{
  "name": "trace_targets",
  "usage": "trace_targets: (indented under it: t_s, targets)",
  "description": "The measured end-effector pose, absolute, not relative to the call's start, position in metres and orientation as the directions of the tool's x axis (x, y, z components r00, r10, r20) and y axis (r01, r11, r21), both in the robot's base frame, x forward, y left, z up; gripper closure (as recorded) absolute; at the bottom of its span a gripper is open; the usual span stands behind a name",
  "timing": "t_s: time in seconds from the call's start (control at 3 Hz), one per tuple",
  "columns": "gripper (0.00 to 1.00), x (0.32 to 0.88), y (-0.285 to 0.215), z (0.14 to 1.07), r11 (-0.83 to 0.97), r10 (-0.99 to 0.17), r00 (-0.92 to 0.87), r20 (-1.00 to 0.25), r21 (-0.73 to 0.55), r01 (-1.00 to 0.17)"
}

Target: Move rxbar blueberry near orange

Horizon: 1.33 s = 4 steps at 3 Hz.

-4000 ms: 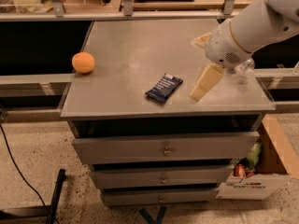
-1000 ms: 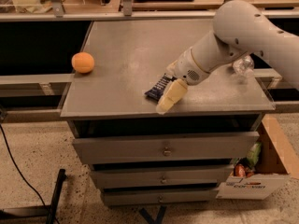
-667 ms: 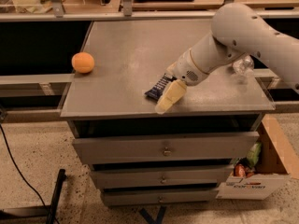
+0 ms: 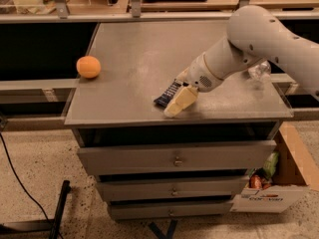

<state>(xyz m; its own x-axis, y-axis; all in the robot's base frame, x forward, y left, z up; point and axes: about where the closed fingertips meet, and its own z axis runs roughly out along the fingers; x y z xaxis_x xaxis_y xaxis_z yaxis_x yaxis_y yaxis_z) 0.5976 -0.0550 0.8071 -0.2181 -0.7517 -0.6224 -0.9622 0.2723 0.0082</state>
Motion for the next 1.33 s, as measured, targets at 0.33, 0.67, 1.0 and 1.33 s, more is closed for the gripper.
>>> trace_targets:
  t_s: [0.33,0.67,1.0,1.33]
  targets:
    - [0.64,0.5976,-0.0548,0.808,0.272,-0.752,-0.219,-0.622,0.009,-0.962]
    - [0.87,0.5976,-0.0548,0.8149,0.272,-0.752,-0.219,-0.622,0.009,-0.962]
    - [1.0,0.5976,-0.0548,0.8172,0.272,-0.752,-0.219,-0.622,0.009,-0.962]
    - [1.0,0.5976,-0.0547,0.8171,0.272,-0.752,-0.219,-0.622,0.009,-0.962]
